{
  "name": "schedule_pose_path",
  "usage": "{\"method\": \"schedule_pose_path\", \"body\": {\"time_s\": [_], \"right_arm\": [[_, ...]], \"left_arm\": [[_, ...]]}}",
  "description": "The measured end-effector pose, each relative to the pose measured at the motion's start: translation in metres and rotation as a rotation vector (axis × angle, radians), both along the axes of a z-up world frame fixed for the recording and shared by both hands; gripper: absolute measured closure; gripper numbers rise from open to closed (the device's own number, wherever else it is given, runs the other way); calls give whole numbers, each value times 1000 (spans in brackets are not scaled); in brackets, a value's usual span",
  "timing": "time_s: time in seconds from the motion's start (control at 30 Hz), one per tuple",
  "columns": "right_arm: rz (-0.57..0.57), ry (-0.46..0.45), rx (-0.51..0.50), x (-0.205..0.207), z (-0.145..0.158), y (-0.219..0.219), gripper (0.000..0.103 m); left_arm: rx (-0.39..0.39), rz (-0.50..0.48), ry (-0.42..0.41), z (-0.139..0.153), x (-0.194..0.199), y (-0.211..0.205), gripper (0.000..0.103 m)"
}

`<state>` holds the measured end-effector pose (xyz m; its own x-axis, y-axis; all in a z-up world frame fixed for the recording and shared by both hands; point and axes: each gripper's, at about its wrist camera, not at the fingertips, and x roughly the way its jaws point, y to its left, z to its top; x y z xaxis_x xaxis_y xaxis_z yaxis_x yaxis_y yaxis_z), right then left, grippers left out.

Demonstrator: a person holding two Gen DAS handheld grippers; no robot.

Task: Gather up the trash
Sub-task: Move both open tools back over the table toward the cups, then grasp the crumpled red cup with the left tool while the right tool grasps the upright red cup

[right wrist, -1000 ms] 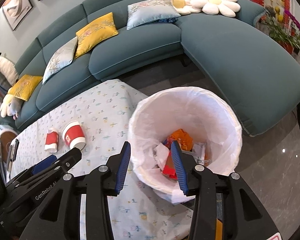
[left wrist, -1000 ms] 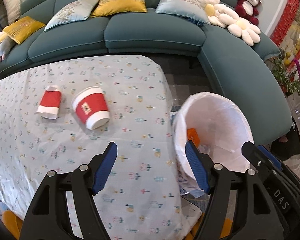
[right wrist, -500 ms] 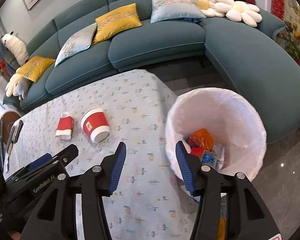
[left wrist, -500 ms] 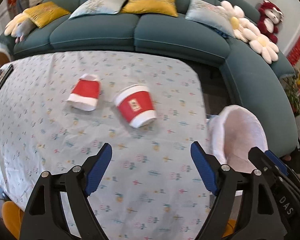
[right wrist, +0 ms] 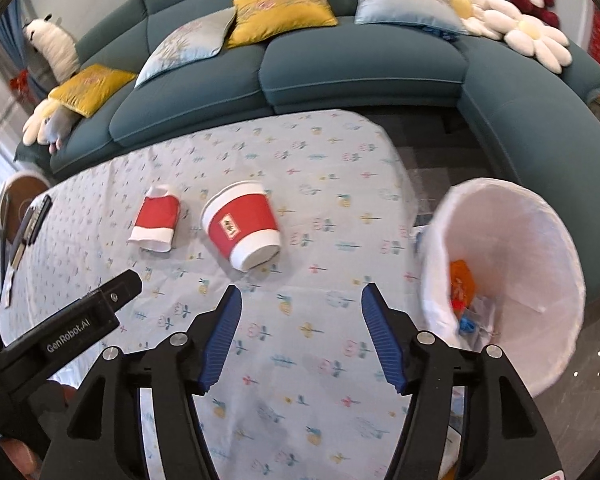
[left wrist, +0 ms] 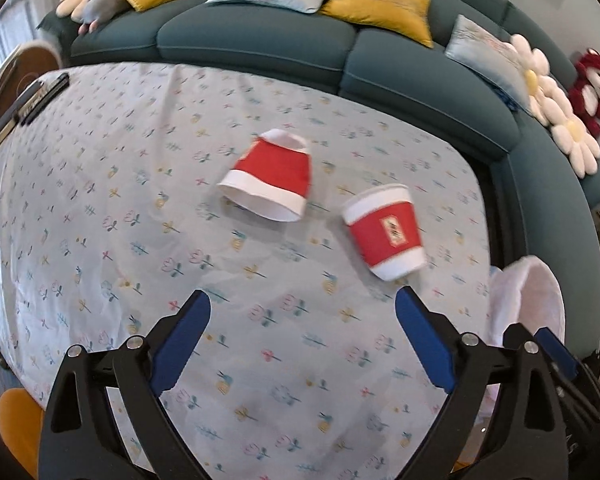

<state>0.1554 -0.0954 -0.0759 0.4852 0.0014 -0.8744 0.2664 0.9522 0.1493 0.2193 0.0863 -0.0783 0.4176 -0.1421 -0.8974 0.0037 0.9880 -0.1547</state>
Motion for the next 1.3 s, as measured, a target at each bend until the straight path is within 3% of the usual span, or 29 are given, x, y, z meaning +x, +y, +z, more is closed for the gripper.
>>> {"method": "schedule_pose_path", "body": {"time_s": [0.27,0.43,0.73,0.97,1.0,1.07,1.3], "right_arm": [[33,36,38,51,-31,19,32],[43,65,43,89,-52,24,32],[58,114,57,124,-86,26,32],[73,118,68,132,-100,33,32],[72,116,69,132,-100,33,32],[64,110,76,130,-100,32,32],[60,96,65,114,-91,29,42]], "left_arm": [[-18,72,40,-21,45,21,14],[5,103,47,-36,81,29,14],[87,-53,76,-66,133,12,14],[76,-93,123,-87,143,1,15],[78,-97,126,-89,143,1,16],[69,-102,142,-93,143,1,29],[44,-107,130,-88,124,3,31]]}}
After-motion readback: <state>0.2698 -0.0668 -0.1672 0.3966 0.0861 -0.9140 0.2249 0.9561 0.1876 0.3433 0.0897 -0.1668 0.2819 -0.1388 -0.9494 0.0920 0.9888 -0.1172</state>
